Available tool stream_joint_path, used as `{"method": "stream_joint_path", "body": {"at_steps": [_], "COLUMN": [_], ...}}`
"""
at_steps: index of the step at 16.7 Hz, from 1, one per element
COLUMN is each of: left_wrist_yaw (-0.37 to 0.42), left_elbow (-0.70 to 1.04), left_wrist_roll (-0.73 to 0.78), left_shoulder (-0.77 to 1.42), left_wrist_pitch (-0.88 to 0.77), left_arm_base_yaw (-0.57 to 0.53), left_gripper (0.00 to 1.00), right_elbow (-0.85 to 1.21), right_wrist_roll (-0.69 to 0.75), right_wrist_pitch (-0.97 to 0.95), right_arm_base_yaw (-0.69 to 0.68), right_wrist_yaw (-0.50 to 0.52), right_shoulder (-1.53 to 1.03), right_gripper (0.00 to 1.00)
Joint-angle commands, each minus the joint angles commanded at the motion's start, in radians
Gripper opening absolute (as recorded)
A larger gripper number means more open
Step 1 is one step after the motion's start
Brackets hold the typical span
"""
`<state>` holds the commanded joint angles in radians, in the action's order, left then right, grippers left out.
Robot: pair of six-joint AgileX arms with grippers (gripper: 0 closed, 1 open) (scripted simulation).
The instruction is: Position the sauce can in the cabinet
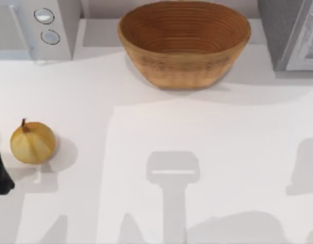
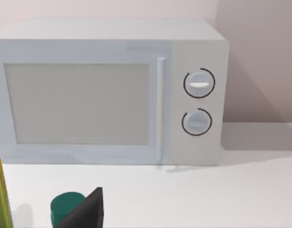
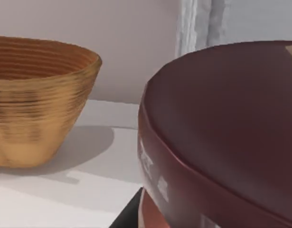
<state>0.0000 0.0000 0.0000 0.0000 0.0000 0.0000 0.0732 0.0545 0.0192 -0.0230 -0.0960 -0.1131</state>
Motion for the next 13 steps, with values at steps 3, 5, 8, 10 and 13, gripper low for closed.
{"method": "stream_joint_path", "body": {"at_steps": [3, 5, 8, 10, 13], "left_wrist_yaw": [0.0, 0.0, 0.0, 0.0, 0.0], "left_elbow": [0.0, 0.0, 0.0, 0.0, 0.0], "left_wrist_roll": [0.0, 0.0, 0.0, 0.0, 0.0], "left_shoulder": [0.0, 0.0, 0.0, 0.0, 0.0], "left_wrist_pitch": [0.0, 0.0, 0.0, 0.0, 0.0], "left_arm_base_yaw": [0.0, 0.0, 0.0, 0.0, 0.0], "left_gripper": [1.0, 1.0, 1.0, 1.0, 1.0], "right_elbow": [-0.068, -0.073, -0.073, -0.072, -0.019], "right_wrist_roll": [-0.05, -0.055, -0.055, -0.055, -0.058], "right_wrist_pitch": [-0.012, -0.019, -0.019, -0.019, 0.028], "right_arm_base_yaw": [0.018, 0.023, 0.023, 0.019, 0.008], "right_wrist_yaw": [0.085, 0.096, 0.096, 0.094, 0.105], "right_shoulder": [0.101, 0.113, 0.113, 0.109, 0.048], "right_gripper": [0.0, 0.0, 0.0, 0.0, 0.0]}}
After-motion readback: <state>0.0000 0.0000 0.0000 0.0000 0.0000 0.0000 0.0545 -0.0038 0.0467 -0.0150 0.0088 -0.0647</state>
